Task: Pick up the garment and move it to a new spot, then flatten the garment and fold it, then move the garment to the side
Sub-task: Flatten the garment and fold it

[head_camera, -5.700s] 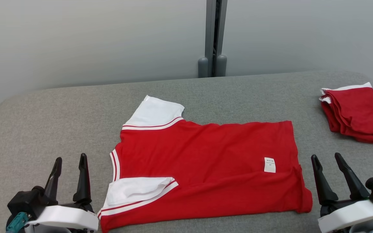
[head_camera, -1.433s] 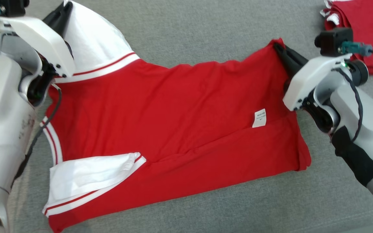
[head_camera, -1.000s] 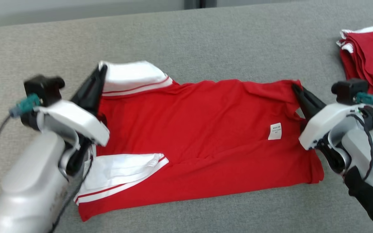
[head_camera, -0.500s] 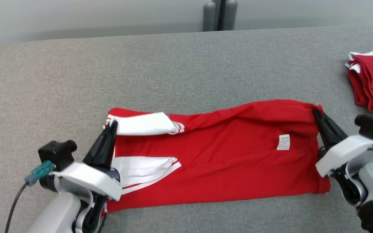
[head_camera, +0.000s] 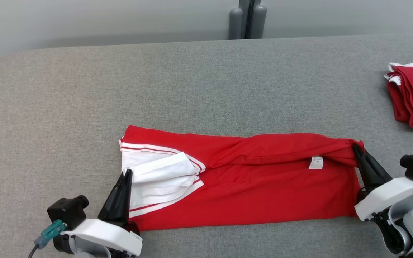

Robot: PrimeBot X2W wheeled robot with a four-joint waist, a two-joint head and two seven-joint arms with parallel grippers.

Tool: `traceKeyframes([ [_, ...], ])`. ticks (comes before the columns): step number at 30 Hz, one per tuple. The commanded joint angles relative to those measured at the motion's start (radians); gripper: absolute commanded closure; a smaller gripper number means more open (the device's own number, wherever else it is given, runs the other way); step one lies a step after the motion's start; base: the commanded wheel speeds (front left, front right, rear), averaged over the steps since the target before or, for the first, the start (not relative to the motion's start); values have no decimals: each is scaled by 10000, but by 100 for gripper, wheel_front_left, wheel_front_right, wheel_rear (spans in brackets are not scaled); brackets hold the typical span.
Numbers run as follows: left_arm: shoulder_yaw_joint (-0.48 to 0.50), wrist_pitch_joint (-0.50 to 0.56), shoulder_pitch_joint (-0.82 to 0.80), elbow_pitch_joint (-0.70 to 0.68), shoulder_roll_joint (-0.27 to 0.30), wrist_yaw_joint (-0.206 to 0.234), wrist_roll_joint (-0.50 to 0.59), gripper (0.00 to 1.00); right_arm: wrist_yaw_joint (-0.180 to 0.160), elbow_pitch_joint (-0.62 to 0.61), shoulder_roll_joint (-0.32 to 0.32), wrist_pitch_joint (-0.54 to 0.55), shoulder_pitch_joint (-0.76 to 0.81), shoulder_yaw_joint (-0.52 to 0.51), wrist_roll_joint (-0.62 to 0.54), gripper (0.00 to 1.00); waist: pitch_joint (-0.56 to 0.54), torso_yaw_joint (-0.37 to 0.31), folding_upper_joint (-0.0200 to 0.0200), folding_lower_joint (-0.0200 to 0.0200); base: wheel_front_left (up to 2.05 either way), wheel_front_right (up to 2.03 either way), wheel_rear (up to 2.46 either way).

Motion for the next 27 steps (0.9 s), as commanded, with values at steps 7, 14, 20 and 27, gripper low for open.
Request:
traceKeyframes([
  [7,826,-42,453,34,-604,-153,977,0,2,-364,92,-51,555,-450,-220,0,-123,39,-1,0,0,0,0],
  [14,2273,-42,714,-192,-1102,-392,1983,0,2,-852,45,-51,871,-737,-290,0,-373,20,-1,0,0,0,0],
  [20,4200,-43,1057,-813,-1652,-633,3555,0,2,-401,-36,98,660,-803,-152,0,-622,54,-1,0,0,0,0],
  [27,5016,-43,1242,-758,-1953,-917,4546,0,2,802,333,835,209,-791,412,0,-674,188,-1,0,0,0,0],
])
